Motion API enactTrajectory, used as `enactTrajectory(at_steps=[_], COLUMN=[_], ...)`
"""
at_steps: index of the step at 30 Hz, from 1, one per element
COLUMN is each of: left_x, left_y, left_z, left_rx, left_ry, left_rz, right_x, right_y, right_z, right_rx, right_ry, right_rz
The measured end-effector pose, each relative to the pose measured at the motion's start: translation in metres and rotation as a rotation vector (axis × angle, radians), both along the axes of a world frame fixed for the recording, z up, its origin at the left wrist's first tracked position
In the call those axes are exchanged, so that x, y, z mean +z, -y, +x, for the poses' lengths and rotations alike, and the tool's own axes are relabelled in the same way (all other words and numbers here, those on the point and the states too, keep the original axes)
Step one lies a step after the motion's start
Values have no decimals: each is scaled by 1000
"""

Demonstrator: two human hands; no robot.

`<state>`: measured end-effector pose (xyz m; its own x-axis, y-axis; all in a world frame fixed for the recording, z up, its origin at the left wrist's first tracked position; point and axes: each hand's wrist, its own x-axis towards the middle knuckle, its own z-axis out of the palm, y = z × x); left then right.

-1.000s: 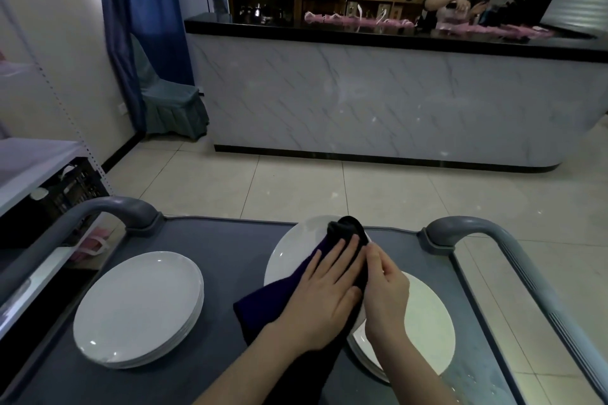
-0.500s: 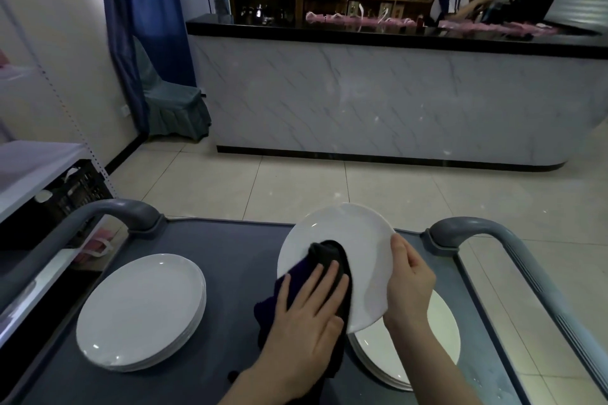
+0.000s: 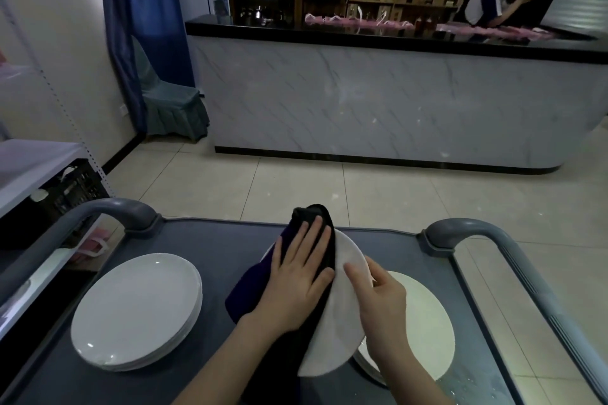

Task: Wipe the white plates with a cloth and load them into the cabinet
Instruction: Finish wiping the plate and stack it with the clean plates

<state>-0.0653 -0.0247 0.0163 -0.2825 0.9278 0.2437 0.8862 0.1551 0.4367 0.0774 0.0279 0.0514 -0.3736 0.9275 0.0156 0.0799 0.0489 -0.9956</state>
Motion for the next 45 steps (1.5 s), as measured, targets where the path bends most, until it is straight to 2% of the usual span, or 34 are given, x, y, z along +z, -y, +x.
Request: enactTrajectory(at_steps=[3,7,8,14,18,20,24,28,33,39,42,45], left_x=[0,12,14,24,27,26,18,10,20,31,19,3], left_y=[6,15,17,14,16,18,30,41,37,28,30,37], left_z=[-17,-43,-46,-41,-36,-33,-26,-22,-33,-38,-25,-16], left_rx=[65,47,32,-57,-66,-12,154,207,134,-39,74,278], left_ry=[-13,424,456,437,456,523,577,609,642,532,584,714], left_rz=[103,60,87,206,210,252,408,374,295,124,179,328], right_x=[10,23,26,32,30,31,26,9,16,32,30,24], right_y=[-8,-22,-25,-36,-40,-42,-39,-30,-40,-49,-50,-46], right_z=[9,22,24,19,16,17,22,28,30,14,11,16], right_rx=[118,317,358,528,514,480,295,143,269,556,558,446], right_ry=[77,94,95,156,150,113,-48,-87,30,226,239,108], right_rz=[90,174,184,266,297,279,157,33,102,249,264,206])
